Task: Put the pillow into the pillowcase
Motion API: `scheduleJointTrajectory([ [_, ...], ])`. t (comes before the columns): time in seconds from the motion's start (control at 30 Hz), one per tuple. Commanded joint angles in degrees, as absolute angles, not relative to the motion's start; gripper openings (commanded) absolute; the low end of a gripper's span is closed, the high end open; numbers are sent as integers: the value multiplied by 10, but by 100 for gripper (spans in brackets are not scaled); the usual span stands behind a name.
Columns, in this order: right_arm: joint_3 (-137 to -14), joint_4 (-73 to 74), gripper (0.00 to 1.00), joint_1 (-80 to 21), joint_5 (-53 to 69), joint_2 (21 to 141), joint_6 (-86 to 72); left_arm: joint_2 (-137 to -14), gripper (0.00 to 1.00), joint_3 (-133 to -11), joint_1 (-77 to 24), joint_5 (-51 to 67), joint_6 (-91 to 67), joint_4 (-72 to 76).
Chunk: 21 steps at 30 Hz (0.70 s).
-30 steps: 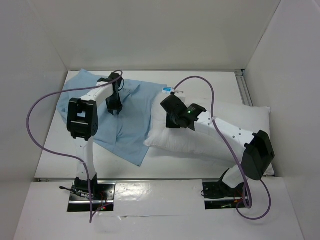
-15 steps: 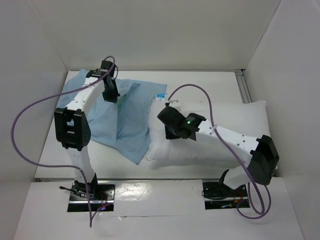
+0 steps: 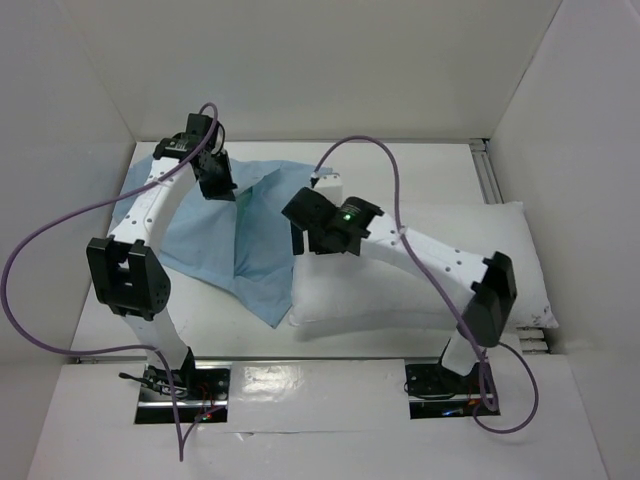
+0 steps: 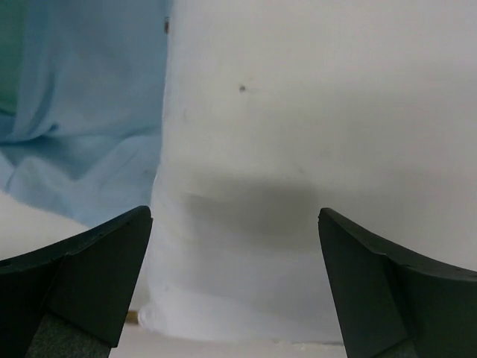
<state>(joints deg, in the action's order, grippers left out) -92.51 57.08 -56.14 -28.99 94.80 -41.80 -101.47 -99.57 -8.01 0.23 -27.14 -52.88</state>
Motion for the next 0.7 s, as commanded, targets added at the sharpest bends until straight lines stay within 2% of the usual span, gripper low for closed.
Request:
scheduleJointTrajectory([
  [0.0,-950,624,100,-561,-357,1027,-449,-999,0,-993,-76,17,-265,-534],
  [0.07,-944,574,100,-543,-338,1046,-437,-994,0,-993,-76,22,-265,-534],
  [0.1,-925,553,95,-538,-330,1051,-421,-994,0,-998,-76,22,-265,-540],
  [0.13,-913,531,83,-528,-301,1051,-410,-989,0,-998,-76,22,-265,-540],
  [0.17,-894,487,22,-528,-284,1051,-395,-989,0,-1006,-76,28,-265,-540],
  [0.2,-894,473,0,-523,-277,1051,-370,-989,0,-1006,-76,28,-258,-547],
  [0.47,-889,389,0,-540,-230,920,-251,-941,0,-1017,-76,51,-246,-565],
  [0.67,-925,389,0,-577,-212,915,-218,-935,0,-1017,-76,72,-246,-570],
])
